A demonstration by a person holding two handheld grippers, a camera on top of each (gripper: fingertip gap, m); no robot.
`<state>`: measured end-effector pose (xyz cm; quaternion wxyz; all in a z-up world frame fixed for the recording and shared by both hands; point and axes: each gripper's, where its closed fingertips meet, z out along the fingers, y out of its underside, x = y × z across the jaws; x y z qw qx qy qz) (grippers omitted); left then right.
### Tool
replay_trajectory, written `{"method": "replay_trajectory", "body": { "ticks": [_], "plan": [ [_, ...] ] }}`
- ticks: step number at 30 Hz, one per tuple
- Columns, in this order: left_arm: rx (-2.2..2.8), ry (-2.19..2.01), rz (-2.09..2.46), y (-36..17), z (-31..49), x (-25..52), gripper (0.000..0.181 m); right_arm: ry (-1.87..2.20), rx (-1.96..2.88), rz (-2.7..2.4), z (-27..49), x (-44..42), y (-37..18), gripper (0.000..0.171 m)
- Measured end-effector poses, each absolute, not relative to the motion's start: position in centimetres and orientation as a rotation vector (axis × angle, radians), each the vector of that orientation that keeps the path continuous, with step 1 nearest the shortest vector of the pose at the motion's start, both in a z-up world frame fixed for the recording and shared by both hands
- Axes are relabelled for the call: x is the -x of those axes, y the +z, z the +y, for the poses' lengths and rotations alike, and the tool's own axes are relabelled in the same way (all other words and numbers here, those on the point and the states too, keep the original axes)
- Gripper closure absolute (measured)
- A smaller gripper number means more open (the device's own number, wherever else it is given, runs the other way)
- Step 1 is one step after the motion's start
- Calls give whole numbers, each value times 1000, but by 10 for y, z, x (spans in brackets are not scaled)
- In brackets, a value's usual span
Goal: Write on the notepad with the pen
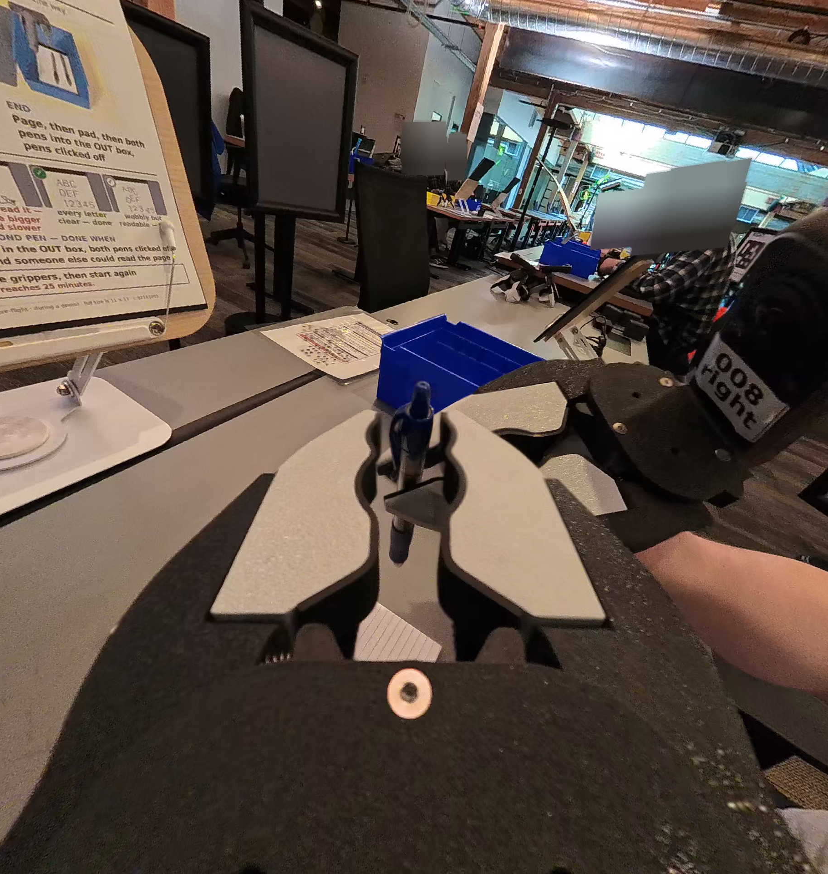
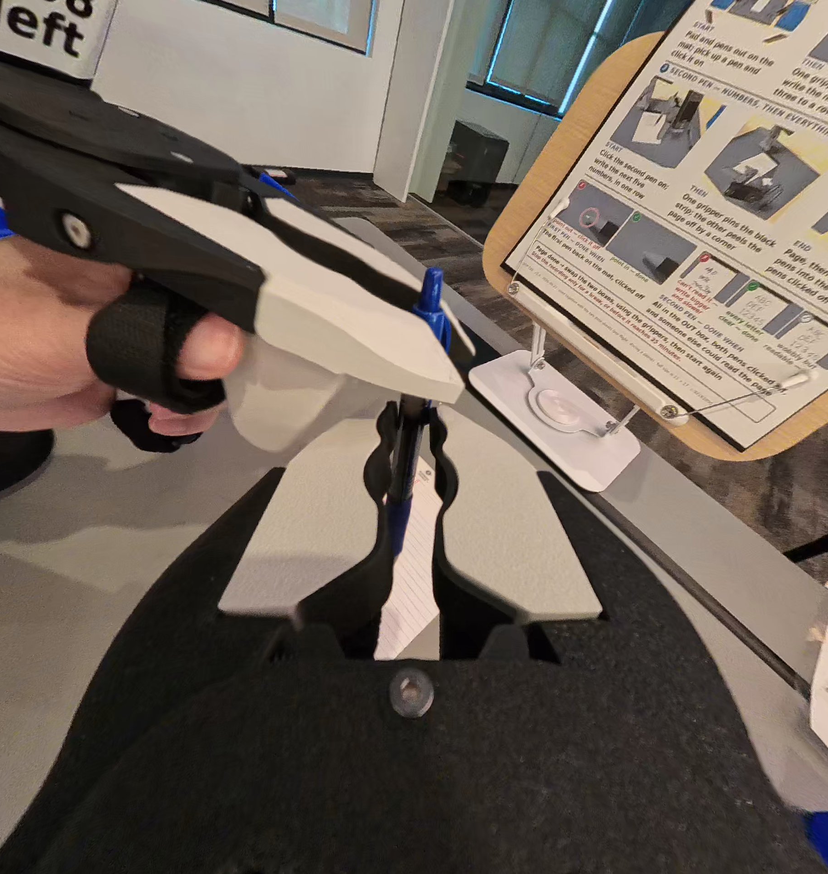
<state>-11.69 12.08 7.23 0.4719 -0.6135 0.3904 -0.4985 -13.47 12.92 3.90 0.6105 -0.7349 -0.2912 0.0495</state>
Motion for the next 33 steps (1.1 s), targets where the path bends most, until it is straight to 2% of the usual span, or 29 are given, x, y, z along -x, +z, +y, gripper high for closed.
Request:
{"method": "replay_trajectory", "body": {
  "ticks": [4,6,8,15,19,21,31,33],
  "plan": [
    [1462,-1206,964,83,125,123,120,222,1666,-642,129,125,46,158],
    [1420,-1259,989,90,122,128,120,332,1632,-621,127,119,56,158],
    [1383,-1373,1076,91,111,129,131,488,1569,-616,122,119,72,158],
    [1299,-1524,1282,76,83,118,135,734,1447,-686,108,125,95,158],
    [1264,-1530,1293,78,79,117,152,798,1418,-732,103,132,93,158],
    [1254,-1491,1284,77,82,118,170,856,1399,-747,99,134,95,158],
    [1253,-1439,1262,80,82,116,172,816,1422,-749,101,134,96,158],
    [1254,-1428,1266,79,82,116,172,730,1462,-724,108,131,94,139]
  ]
}}
